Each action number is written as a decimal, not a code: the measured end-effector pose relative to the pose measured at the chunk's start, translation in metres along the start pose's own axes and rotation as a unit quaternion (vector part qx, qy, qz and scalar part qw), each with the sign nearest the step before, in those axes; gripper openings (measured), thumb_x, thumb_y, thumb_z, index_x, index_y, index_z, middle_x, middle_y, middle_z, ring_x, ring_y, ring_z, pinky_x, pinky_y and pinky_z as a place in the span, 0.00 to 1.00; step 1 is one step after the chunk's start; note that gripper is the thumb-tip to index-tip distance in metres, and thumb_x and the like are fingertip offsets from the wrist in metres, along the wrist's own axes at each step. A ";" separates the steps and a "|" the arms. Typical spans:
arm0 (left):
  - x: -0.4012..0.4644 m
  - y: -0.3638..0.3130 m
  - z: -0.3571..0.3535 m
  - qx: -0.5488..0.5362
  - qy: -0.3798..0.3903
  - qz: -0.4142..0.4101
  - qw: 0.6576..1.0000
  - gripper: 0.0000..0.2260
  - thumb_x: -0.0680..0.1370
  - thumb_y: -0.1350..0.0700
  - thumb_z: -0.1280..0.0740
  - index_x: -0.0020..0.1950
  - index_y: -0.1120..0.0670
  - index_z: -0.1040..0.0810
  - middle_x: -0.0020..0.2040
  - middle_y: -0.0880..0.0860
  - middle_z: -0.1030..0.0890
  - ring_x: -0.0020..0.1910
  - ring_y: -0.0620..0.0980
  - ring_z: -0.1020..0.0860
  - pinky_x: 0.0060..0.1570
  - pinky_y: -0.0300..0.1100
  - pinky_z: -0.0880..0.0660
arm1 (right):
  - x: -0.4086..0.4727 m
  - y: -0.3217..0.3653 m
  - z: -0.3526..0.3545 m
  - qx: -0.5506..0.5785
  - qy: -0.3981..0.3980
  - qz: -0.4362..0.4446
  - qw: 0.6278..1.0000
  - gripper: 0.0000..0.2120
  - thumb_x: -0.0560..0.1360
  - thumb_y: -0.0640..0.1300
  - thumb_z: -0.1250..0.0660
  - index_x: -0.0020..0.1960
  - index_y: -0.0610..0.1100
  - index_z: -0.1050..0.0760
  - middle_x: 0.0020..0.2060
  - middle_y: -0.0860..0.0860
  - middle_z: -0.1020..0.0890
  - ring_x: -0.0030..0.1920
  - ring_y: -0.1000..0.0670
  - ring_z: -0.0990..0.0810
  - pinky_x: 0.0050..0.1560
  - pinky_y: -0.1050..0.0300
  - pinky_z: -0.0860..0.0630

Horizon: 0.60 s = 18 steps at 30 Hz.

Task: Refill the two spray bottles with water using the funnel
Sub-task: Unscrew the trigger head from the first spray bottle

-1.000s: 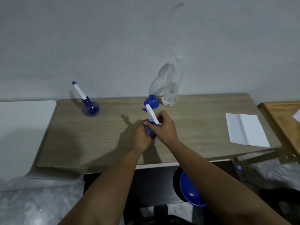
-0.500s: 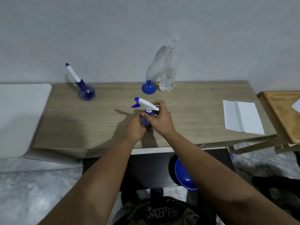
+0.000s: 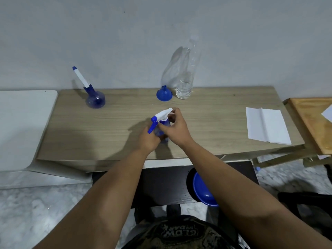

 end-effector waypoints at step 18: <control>-0.007 -0.007 0.000 -0.041 0.013 -0.006 0.999 0.20 0.65 0.47 0.28 0.57 0.45 0.20 0.47 0.44 0.15 0.47 0.45 0.17 0.50 0.49 0.19 | -0.004 0.000 -0.003 0.000 -0.019 0.011 1.000 0.13 0.73 0.40 0.26 0.56 0.43 0.23 0.48 0.50 0.15 0.52 0.50 0.16 0.57 0.41 0.18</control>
Point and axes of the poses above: each hand's wrist, its own x-axis towards the middle knuckle, its own z-axis out of the back of the hand, y = z × x, the point moved 7 cm from there along x, towards the middle knuckle
